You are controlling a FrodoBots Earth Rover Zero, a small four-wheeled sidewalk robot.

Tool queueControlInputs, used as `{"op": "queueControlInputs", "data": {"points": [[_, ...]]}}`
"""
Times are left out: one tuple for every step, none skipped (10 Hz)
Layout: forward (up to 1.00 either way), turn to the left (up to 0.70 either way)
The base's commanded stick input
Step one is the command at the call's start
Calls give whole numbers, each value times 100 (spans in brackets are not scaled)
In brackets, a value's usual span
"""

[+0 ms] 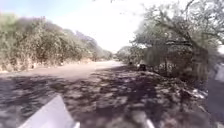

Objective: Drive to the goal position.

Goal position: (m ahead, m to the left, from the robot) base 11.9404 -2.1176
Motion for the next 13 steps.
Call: {"op": "queueControlInputs", "data": {"points": [[50, 0], [50, 0], [50, 0], [50, 0], [50, 0], [50, 0], [50, 0], [50, 0], [50, 0], [50, 0], [50, 0], [50, 0], [50, 0]]}}
